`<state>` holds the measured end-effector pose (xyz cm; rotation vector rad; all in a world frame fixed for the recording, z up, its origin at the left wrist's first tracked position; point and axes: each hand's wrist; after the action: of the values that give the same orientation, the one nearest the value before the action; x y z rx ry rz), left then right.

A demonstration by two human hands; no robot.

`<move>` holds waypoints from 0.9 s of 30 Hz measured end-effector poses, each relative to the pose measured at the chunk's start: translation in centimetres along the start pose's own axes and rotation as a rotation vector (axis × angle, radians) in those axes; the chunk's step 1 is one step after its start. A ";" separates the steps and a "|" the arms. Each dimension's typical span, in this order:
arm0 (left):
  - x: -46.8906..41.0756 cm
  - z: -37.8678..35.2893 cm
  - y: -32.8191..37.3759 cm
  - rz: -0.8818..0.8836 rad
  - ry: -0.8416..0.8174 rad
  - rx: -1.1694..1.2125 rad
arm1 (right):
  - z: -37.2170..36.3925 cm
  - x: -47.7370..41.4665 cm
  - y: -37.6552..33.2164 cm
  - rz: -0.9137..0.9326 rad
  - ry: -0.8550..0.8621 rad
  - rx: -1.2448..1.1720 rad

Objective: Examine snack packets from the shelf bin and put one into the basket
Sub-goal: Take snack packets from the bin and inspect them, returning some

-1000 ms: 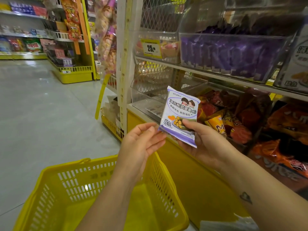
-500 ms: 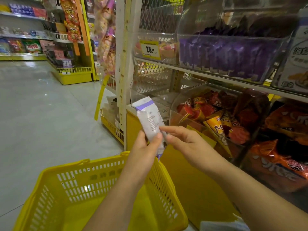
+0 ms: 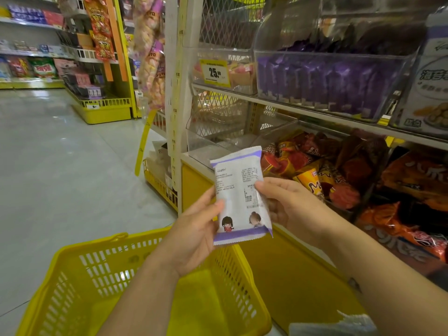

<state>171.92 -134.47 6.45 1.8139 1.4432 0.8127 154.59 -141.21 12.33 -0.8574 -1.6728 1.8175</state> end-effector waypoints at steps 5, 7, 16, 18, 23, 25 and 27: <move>-0.4 -0.5 -0.5 -0.047 0.270 -0.446 | -0.6 0.1 -0.1 0.132 0.026 0.197; -0.5 -0.7 -0.7 -0.071 0.341 -0.568 | -1.0 0.3 -0.1 0.186 0.002 0.355; -0.7 -0.6 0.2 -0.234 0.557 -0.680 | -2.3 0.9 0.0 0.356 -0.076 0.923; -0.5 -0.4 0.1 -0.241 0.590 -0.746 | -2.4 1.0 0.0 0.347 -0.098 1.029; -0.3 -0.3 -0.2 -0.275 0.620 -0.735 | -2.7 1.1 -0.3 0.340 -0.113 1.077; -0.6 0.0 -0.3 -0.251 0.569 -0.673 | -2.5 1.1 -0.3 0.335 -0.097 1.038; -0.9 0.1 -0.5 -0.247 0.506 -0.679 | -2.4 1.0 -0.3 0.314 -0.064 0.956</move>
<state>171.56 -135.28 5.95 0.9374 1.4032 1.4787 155.69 -138.88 12.44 -0.6268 -0.5266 2.4991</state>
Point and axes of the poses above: each hand's wrist, its own x-axis away from the middle knuckle, its own z-axis out of the back of the hand, y = z × x, and after that the axes turned 9 degrees about z, right-handed
